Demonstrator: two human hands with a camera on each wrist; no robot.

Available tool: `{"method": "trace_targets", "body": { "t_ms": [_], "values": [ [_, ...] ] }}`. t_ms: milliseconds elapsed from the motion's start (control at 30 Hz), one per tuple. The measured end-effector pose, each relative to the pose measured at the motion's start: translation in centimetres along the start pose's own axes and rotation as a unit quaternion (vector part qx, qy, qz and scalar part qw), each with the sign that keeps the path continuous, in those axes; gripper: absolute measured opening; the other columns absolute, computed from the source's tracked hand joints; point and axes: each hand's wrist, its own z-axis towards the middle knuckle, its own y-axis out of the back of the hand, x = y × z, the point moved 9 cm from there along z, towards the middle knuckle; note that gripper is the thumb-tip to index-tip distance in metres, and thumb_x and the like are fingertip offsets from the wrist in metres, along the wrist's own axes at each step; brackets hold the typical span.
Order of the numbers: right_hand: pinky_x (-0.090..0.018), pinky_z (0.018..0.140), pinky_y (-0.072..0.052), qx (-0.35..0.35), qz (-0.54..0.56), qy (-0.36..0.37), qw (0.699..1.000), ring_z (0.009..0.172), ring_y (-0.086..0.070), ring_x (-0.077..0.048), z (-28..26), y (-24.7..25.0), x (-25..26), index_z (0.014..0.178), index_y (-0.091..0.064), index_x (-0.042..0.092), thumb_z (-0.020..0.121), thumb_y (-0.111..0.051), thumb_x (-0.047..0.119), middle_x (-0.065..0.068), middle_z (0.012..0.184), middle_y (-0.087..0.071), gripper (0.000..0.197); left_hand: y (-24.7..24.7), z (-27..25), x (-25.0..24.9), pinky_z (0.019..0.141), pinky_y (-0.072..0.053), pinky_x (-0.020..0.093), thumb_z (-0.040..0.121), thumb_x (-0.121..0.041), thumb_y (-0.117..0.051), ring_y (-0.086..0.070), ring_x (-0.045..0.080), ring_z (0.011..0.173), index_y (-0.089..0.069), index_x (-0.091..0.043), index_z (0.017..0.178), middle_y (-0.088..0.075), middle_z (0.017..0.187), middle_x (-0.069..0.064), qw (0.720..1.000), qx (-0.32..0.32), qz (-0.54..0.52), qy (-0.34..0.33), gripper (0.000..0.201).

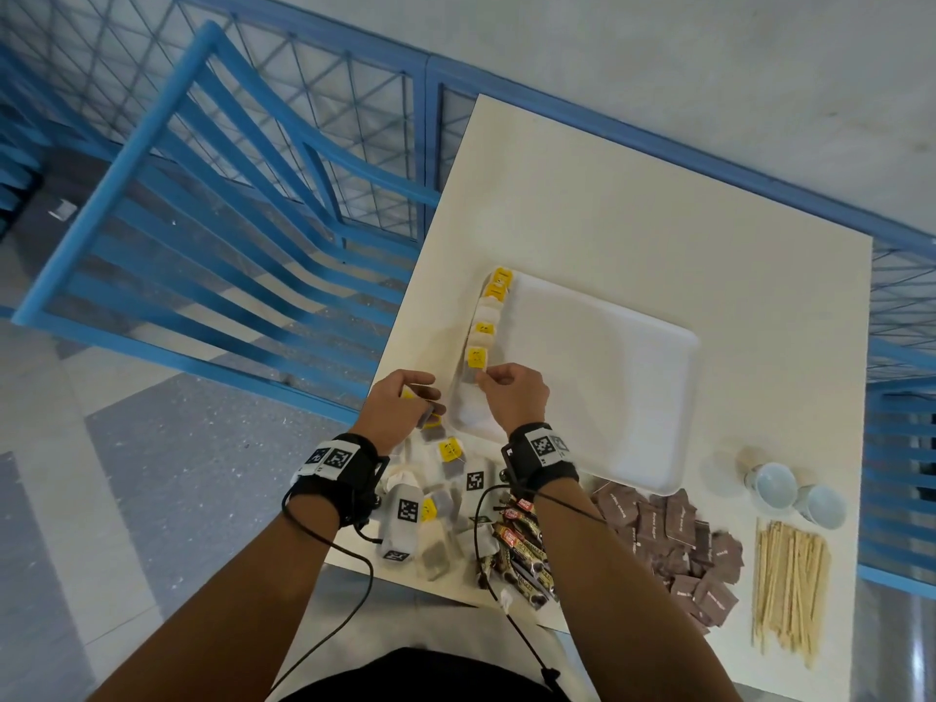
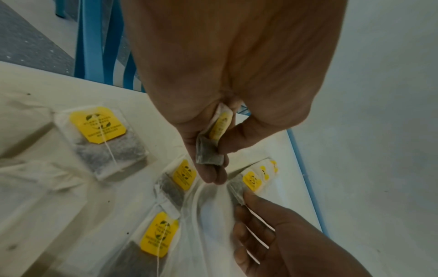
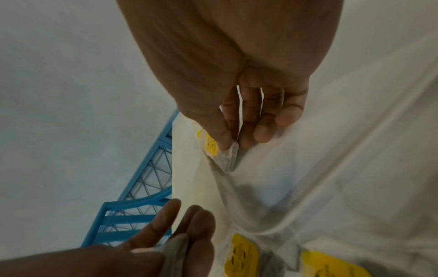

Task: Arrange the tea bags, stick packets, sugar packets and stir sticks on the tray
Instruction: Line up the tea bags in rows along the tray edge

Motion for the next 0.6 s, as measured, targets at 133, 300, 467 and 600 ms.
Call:
{"method": "trace_targets", "body": {
  "t_ms": [133, 300, 467, 600],
  "values": [
    [-0.023, 0.081, -0.044, -0.019, -0.007, -0.012, 1.000, 0.094, -0.067, -0.021, 0.0, 0.2, 0.1, 0.098, -0.076, 0.012, 0.086, -0.076, 0.030, -0.005, 0.097, -0.076, 0.022, 0.0, 0.0, 0.0, 0.078, -0.063, 0.033, 0.089, 0.024, -0.051, -0.075, 0.028, 0.086, -0.057, -0.003, 0.111, -0.066, 0.109, 0.027, 0.999, 0.009, -0.037, -0.007, 0.036],
    [-0.023, 0.079, -0.044, -0.011, -0.041, -0.007, 0.999, 0.094, -0.067, -0.022, 0.2, 0.0, 0.4, 0.094, -0.075, 0.010, 0.085, -0.077, 0.036, -0.004, 0.095, -0.075, 0.027, 0.0, -0.3, 0.0, 0.092, -0.058, 0.055, 0.099, 0.014, -0.047, -0.072, 0.039, 0.095, -0.046, 0.001, 0.127, -0.070, 0.108, 0.027, 0.995, 0.011, -0.101, 0.009, 0.031],
    [-0.027, 0.082, -0.049, -0.037, -0.028, 0.017, 0.999, 0.088, -0.064, -0.016, 0.0, 1.2, 0.6, 0.096, -0.071, 0.014, 0.085, -0.075, 0.035, 0.008, 0.084, -0.067, 0.024, 0.0, -0.2, -0.3, 0.081, -0.063, 0.048, 0.103, 0.001, -0.053, -0.074, 0.040, 0.098, -0.047, 0.006, 0.125, -0.075, 0.106, 0.023, 0.994, 0.015, -0.111, 0.011, 0.024],
    [-0.019, 0.079, -0.046, 0.039, -0.008, 0.121, 0.992, 0.083, -0.063, -0.008, -1.6, 0.2, 3.5, 0.098, -0.074, 0.017, 0.091, -0.071, 0.030, 0.009, 0.088, -0.070, 0.015, -0.7, -0.4, -0.7, 0.080, -0.064, 0.047, 0.101, -0.005, -0.060, -0.075, 0.040, 0.093, -0.054, 0.010, 0.116, -0.076, 0.100, 0.024, 0.994, 0.035, -0.103, 0.006, 0.023]
  ]
}}
